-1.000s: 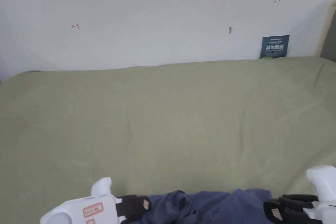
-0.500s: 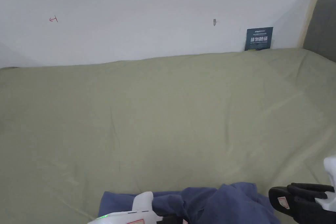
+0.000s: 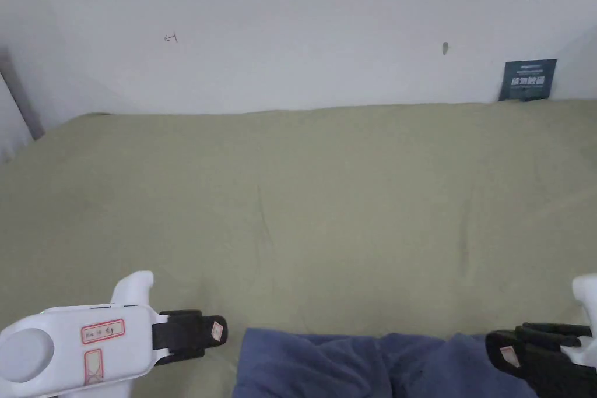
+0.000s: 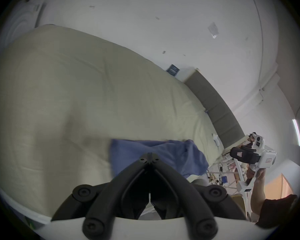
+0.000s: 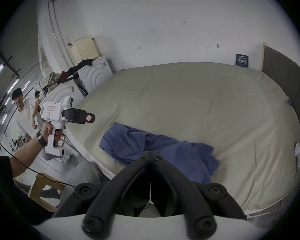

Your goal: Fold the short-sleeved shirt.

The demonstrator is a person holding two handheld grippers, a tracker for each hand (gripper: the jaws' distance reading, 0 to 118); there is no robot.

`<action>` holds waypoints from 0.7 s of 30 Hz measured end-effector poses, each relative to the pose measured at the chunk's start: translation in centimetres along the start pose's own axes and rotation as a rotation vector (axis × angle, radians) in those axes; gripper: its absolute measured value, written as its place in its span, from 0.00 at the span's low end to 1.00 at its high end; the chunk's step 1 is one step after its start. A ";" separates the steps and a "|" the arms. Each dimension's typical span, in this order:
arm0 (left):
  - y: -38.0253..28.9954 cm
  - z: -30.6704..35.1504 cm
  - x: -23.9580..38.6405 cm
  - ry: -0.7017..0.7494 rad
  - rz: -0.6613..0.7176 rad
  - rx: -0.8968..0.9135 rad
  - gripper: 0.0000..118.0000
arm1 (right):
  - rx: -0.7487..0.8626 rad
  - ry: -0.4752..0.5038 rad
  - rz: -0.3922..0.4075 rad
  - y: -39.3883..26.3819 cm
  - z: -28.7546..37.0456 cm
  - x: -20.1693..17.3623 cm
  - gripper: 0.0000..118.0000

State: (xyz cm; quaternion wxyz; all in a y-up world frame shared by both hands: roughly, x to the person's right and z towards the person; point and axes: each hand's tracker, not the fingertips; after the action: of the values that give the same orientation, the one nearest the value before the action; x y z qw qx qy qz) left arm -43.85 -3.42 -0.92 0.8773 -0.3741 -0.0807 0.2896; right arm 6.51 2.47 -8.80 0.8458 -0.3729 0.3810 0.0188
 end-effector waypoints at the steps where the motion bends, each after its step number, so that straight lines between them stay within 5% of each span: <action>1: -0.2 0.4 -0.2 0.098 -0.003 0.044 0.07 | -0.011 0.014 0.008 0.2 -0.4 -0.3 0.00; 2: -0.2 0.4 -0.4 0.193 -0.028 0.055 0.44 | -0.019 0.023 0.019 0.2 -0.6 -0.7 0.00; 3: -0.4 -0.3 -0.8 0.240 -0.061 -0.006 1.00 | -0.024 0.026 0.033 0.3 -0.8 -1.1 0.00; 4: -0.6 1.1 -1.7 0.170 -0.078 0.085 0.95 | -0.029 0.029 0.044 0.4 -0.9 -1.4 0.00; 14: -3.7 -8.9 -4.3 -0.039 0.170 -0.202 1.00 | -0.035 0.024 0.022 -0.1 0.3 -0.7 0.00; 21: -5.1 -12.2 -4.5 -0.328 0.333 -0.156 1.00 | -0.019 -0.014 -0.029 -0.5 1.2 0.8 0.00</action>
State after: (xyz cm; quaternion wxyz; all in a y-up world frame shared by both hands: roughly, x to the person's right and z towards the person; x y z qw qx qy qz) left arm -40.94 -16.24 -5.67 0.7612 -0.3967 -0.1813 0.4799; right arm 8.05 2.70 -8.49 0.8450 -0.3865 0.3694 0.0127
